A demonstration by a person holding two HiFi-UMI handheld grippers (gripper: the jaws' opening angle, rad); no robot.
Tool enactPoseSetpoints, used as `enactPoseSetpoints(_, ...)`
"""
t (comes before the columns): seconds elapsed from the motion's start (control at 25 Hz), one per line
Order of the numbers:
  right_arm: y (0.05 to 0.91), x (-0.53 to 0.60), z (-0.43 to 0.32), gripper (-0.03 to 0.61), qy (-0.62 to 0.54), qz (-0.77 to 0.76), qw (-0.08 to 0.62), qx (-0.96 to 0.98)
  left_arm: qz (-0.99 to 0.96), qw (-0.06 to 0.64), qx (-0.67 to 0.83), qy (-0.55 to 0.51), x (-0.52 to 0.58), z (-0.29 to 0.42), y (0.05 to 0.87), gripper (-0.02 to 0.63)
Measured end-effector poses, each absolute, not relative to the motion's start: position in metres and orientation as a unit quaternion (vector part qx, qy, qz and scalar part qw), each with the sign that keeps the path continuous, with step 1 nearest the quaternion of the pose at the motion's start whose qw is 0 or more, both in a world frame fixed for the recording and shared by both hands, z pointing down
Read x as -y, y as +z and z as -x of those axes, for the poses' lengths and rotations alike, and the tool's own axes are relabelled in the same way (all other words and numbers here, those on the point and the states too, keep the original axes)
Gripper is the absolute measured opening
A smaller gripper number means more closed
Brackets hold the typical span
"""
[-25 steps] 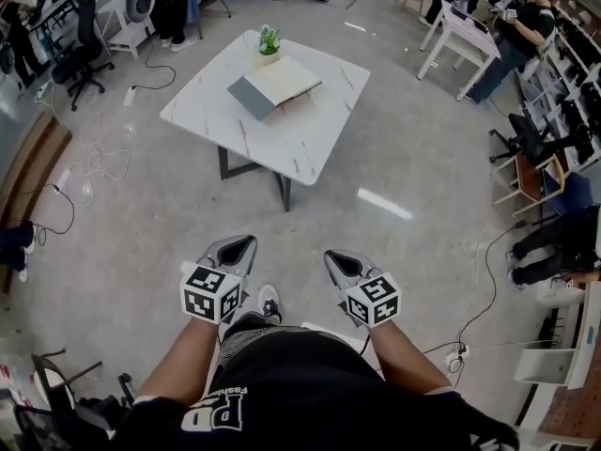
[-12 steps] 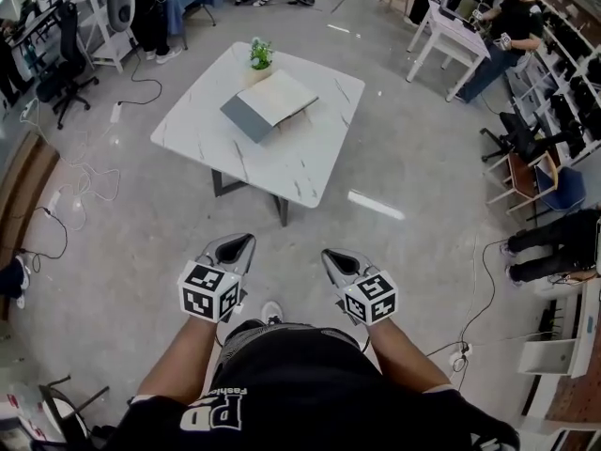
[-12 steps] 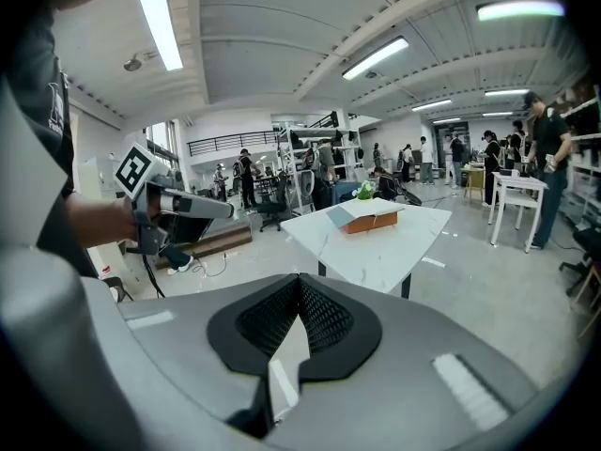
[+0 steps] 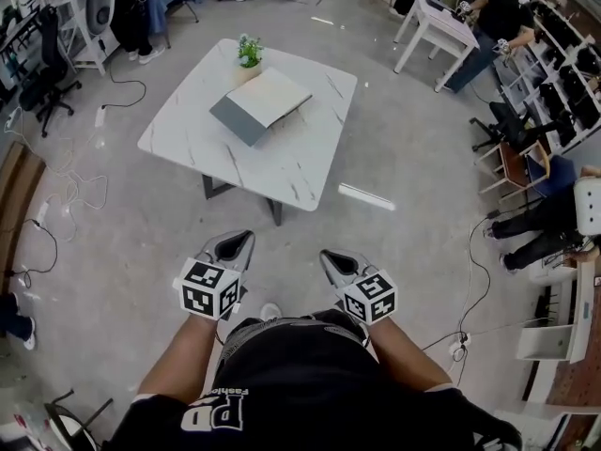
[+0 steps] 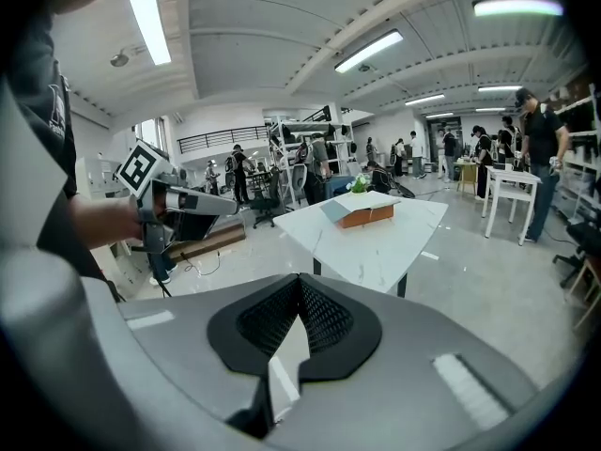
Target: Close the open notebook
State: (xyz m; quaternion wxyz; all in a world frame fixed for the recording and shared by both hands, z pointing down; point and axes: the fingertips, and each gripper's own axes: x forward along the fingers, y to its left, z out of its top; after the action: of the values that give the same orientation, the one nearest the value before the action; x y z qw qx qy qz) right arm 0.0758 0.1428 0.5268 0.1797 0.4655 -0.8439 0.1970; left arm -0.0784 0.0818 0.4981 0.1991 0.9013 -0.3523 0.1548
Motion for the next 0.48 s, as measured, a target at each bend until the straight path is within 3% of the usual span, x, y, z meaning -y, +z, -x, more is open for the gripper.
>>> enactPoseSetpoints(0.48, 0.522, -0.117, -0.060, 0.000, 0.188, -0.457, 0.184, 0.850, -0.900, 0.197, 0.356, 0.154, -0.061, 0.094, 0.498, 0.066)
